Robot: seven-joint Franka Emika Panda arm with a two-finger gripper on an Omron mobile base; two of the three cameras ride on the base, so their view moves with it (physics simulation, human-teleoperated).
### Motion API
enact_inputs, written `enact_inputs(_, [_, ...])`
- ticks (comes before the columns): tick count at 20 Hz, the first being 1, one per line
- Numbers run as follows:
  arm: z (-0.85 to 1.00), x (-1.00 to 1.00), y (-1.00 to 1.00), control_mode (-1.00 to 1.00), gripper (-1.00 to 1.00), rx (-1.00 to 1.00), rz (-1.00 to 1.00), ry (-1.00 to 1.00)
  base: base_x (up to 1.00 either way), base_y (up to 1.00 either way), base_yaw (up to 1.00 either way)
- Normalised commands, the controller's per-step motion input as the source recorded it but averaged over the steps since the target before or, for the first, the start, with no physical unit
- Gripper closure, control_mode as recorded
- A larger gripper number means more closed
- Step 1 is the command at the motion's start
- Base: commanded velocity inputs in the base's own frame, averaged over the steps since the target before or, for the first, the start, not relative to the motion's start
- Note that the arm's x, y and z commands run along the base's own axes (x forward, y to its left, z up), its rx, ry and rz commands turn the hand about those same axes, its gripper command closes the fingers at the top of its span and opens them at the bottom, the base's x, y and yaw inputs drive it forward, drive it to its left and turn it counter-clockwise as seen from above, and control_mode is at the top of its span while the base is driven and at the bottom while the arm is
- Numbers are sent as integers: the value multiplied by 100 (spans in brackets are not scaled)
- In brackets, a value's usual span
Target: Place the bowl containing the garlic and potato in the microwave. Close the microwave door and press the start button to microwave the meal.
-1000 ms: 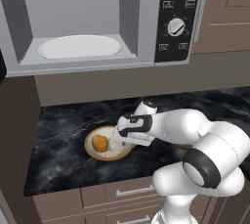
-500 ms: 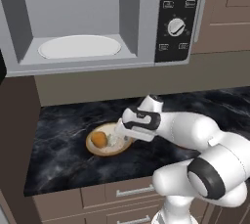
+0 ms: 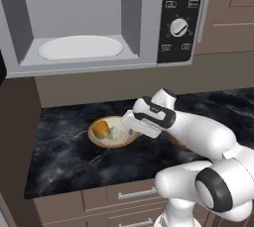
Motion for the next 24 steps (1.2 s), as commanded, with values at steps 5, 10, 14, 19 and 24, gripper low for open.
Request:
enact_inputs(5, [50,0,-2,-100,100,12,0,-2,0,0,0])
enact_inputs(10, [78,-10,0,-100,100,6,0,0,0,0,0])
enact_inputs(14, [79,-37,0,-100,100,0,0,0,0,0,0])
enact_inputs(19, [57,-52,0,-100,100,1,0,-5,0,0,0])
enact_inputs(24, [46,-52,12,-100,100,2,-5,-5,0,0,0])
